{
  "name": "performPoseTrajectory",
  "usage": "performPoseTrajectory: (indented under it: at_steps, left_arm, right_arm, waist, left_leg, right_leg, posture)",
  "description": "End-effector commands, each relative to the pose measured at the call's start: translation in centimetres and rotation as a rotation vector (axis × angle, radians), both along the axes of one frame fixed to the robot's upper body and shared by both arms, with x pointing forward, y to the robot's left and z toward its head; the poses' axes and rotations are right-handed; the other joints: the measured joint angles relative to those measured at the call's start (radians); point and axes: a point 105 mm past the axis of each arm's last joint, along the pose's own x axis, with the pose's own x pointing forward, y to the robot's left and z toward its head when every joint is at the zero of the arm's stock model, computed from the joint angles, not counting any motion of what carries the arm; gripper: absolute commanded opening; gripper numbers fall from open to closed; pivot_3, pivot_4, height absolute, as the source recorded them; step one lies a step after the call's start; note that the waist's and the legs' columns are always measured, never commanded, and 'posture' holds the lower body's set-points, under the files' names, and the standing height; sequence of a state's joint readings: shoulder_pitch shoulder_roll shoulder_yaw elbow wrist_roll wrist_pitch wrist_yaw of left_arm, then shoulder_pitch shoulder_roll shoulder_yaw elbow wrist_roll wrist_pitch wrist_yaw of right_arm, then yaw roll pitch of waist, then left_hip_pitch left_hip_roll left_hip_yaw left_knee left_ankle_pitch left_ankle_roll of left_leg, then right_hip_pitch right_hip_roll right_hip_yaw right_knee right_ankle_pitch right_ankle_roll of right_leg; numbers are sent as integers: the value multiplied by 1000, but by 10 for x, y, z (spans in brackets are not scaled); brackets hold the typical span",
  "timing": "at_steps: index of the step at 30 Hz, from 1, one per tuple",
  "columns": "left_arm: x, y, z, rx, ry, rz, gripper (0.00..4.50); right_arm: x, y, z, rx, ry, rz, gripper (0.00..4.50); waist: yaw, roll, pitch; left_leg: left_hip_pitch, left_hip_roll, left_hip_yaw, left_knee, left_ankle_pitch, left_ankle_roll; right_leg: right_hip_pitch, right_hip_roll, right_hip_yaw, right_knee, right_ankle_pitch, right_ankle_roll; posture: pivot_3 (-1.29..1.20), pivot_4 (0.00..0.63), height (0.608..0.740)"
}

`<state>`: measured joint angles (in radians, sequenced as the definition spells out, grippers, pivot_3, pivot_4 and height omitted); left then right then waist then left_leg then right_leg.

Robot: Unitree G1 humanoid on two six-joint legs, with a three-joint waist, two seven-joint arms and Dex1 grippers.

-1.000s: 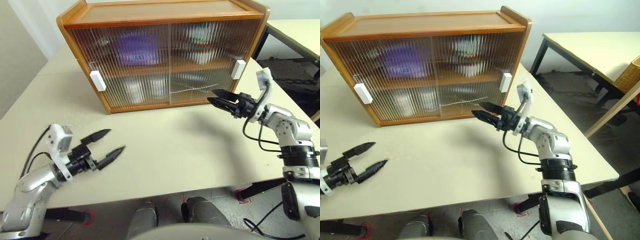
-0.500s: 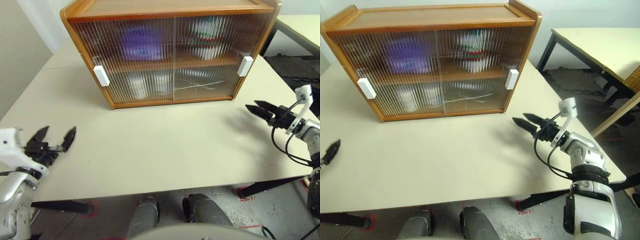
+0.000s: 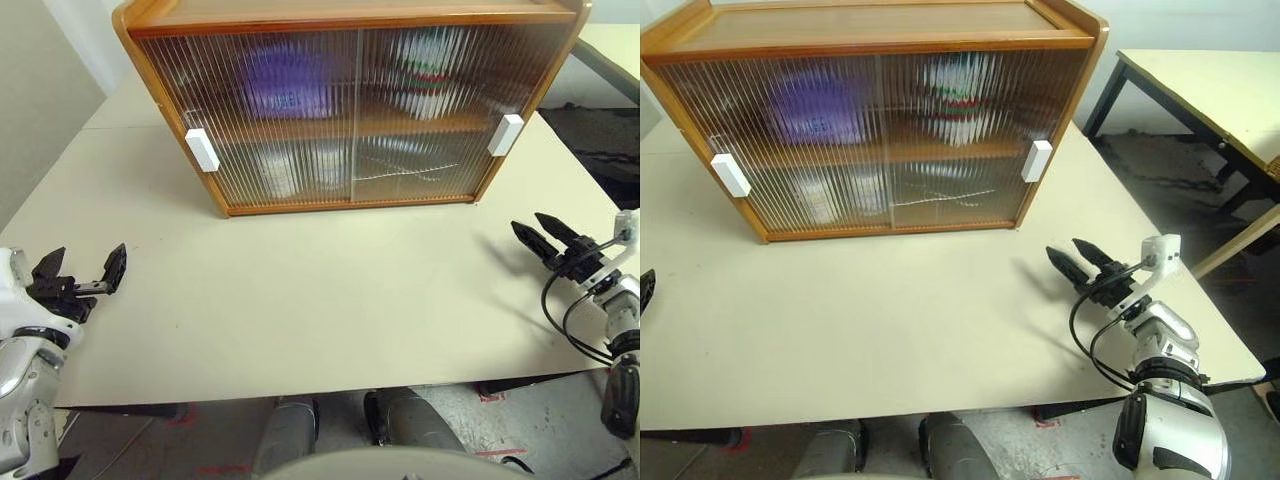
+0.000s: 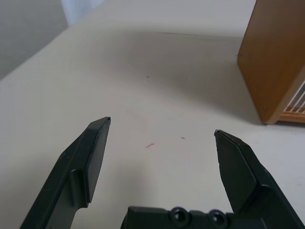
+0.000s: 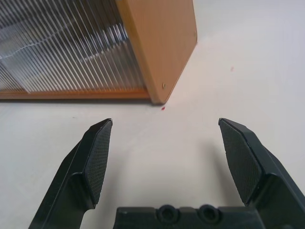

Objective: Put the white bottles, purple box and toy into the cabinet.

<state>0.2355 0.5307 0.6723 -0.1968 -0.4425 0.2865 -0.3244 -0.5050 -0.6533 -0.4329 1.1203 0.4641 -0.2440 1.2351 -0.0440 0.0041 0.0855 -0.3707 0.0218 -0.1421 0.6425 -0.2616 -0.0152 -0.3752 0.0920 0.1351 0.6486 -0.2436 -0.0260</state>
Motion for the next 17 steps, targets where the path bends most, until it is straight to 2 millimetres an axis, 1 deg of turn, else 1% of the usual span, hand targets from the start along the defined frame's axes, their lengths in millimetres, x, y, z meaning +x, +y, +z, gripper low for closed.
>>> performPoseTrajectory:
  at_steps: [1,3,5,8,12,17]
  left_arm:
    - [6,-6,-4,-4,0,-11,4500]
    - [10,-10,-7,-6,3,-22,4500]
    - [12,-10,-7,-7,-2,-18,4500]
    - [10,-7,-9,-6,0,-14,4500]
    - [7,-3,-10,-7,11,-10,4500]
    - [10,-1,-11,-5,19,-16,4500]
  right_arm:
    - [-2,-7,20,-42,-118,-10,4474]
    - [-5,-11,20,-65,-135,-30,4474]
    - [-6,-15,21,-73,-145,-55,4474]
    - [-6,-14,21,-78,-152,-58,4474]
    - [-6,-11,20,-85,-135,-24,4474]
    - [-6,-11,21,-94,-130,-10,4474]
  waist:
    - [0,-1,1]
    - [-1,-3,1]
    - [-2,-4,1]
    - [-6,-5,0]
    - [-14,-5,0]
    - [-20,-5,0]
  left_leg:
    - [3,0,0,0,0,0]
    - [8,0,0,0,0,0]
    - [15,0,0,1,0,0]
    - [20,-1,2,1,0,0]
    - [21,0,8,0,0,1]
    - [22,-1,12,0,-1,2]
  right_leg:
    - [2,0,1,0,0,0]
    - [9,0,2,0,-6,-4]
    - [14,0,2,0,-7,-2]
    - [18,1,5,0,-9,2]
    - [19,2,11,0,-9,3]
    - [18,1,16,0,-7,3]
  posture:
    - [-49,91,740]
    - [-49,80,740]
    - [-63,77,740]
    - [-72,65,740]
    - [-93,70,740]
    - [-106,84,740]
